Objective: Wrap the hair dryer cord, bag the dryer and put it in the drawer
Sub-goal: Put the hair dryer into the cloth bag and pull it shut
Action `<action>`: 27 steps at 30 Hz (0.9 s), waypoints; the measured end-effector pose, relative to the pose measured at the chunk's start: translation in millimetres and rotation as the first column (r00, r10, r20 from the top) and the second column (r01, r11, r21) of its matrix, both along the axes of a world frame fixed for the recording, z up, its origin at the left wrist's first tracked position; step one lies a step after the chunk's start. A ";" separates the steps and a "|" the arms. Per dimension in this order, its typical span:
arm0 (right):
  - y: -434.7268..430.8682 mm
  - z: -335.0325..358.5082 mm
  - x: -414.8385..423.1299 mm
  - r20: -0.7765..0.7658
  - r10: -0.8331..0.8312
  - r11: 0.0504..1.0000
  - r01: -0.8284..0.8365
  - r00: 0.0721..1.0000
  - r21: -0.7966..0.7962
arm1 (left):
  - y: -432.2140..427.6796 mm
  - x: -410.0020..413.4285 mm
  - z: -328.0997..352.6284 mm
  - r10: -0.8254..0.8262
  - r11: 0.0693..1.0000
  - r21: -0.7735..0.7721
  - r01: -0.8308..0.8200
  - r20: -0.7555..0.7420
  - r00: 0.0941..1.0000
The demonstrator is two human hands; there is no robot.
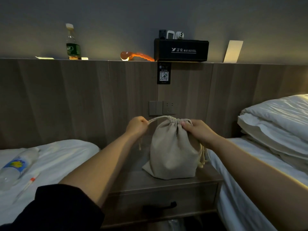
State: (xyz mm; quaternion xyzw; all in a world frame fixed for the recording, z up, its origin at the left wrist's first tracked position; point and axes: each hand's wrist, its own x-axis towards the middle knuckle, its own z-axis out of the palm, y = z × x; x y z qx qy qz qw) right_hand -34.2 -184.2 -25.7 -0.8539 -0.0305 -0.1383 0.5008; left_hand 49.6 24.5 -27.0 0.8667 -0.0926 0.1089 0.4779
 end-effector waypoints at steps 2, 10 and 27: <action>-0.2 -8.3 2.3 -0.006 -0.051 0.997 0.052 0.999 0.061 | -7.4 -14.4 -7.3 -0.172 0.985 0.038 0.169 0.094 0.981; -9.2 -24.4 6.8 -0.022 -0.210 0.978 0.210 0.978 0.006 | -50.8 -35.8 -58.6 -0.204 0.972 -0.106 0.211 0.072 0.976; -25.4 -56.9 -12.8 -0.069 -0.022 0.576 -0.044 0.997 -0.817 | -64.2 -7.8 -82.4 -0.168 0.971 -0.204 0.125 -0.213 0.962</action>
